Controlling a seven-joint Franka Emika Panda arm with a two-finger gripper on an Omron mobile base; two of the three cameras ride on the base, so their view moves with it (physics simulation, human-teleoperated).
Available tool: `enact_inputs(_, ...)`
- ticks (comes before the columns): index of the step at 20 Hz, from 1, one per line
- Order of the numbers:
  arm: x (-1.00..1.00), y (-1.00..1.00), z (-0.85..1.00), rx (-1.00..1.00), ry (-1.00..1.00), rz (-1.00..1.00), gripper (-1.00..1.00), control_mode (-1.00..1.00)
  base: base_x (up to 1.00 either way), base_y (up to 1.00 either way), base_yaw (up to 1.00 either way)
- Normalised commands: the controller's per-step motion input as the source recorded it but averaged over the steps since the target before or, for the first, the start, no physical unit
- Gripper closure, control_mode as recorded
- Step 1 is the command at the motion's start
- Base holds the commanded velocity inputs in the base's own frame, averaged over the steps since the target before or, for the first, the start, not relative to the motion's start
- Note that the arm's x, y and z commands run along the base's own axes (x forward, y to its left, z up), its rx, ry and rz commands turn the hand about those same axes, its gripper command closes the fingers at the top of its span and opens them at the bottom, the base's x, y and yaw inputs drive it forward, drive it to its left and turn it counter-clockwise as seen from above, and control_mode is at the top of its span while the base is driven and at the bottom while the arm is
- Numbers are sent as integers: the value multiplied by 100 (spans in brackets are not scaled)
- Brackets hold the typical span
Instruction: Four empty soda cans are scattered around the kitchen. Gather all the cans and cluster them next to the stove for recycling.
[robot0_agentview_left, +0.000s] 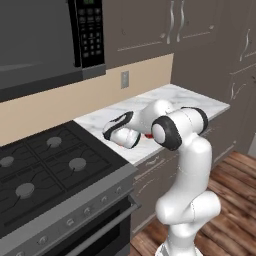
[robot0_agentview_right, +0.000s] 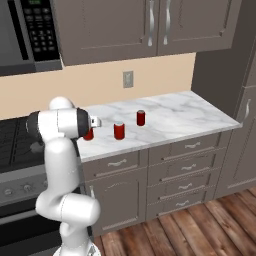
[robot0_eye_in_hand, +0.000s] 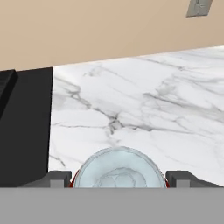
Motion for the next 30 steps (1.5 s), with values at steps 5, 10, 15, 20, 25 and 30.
enact_inputs(5,-21,-1,-28,0,-11,0,-100,-100,0,0,0)
enact_inputs(10,-28,-13,-32,0,-13,0,-100,-100,0,0,0)
enact_inputs(15,-21,-24,-29,0,-12,0,-100,-100,0,0,0)
enact_inputs(20,-9,-21,-8,0,-10,0,-100,-100,0,0,0)
enact_inputs(25,-27,-3,5,0,-11,0,-100,-100,0,0,0)
enact_inputs(30,-30,0,25,4,-6,0,-100,-100,0,0,0)
